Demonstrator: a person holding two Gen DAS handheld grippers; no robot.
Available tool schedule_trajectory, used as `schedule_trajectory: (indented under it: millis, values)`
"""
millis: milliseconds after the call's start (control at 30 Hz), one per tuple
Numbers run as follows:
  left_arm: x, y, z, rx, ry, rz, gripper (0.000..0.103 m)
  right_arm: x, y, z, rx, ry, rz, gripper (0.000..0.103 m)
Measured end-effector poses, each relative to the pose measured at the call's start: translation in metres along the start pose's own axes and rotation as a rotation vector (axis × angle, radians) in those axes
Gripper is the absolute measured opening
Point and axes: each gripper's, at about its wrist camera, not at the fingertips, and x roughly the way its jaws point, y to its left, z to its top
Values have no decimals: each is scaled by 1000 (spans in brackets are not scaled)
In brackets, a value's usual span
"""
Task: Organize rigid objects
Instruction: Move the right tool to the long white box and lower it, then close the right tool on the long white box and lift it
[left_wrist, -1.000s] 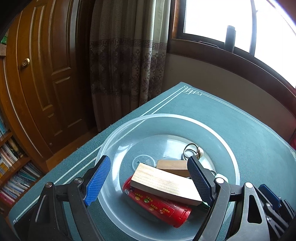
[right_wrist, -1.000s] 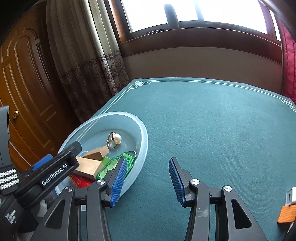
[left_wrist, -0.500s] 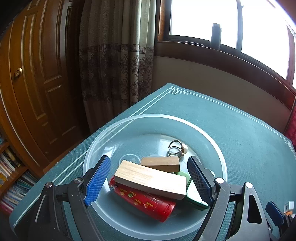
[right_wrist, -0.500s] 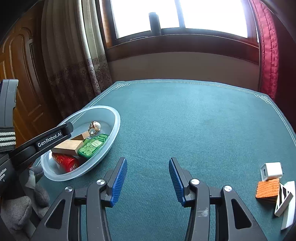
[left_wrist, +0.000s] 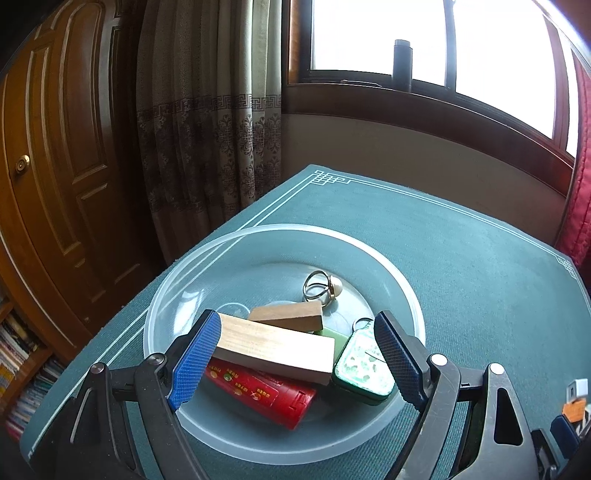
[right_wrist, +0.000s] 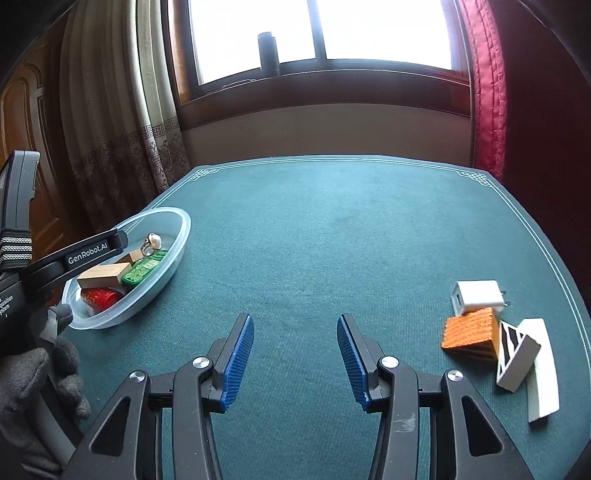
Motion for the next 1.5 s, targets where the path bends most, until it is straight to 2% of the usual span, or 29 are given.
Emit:
schedule_trajectory:
  millis: [733, 1067, 1233, 1500]
  values:
    - [-22, -48, -15, 136, 28, -84, 86, -57, -125, -25, 223, -57, -226, 50]
    - [-36, -78, -28, 216, 33, -131, 86, -53, -159, -35, 274, 13, -249, 50]
    - [-41, -90, -35, 256, 40, -154, 86, -41, -161, -36, 237, 81, -252, 39]
    - [-49, -107, -42, 307, 46, -190, 86, -32, -164, -30, 217, 101, -237, 38]
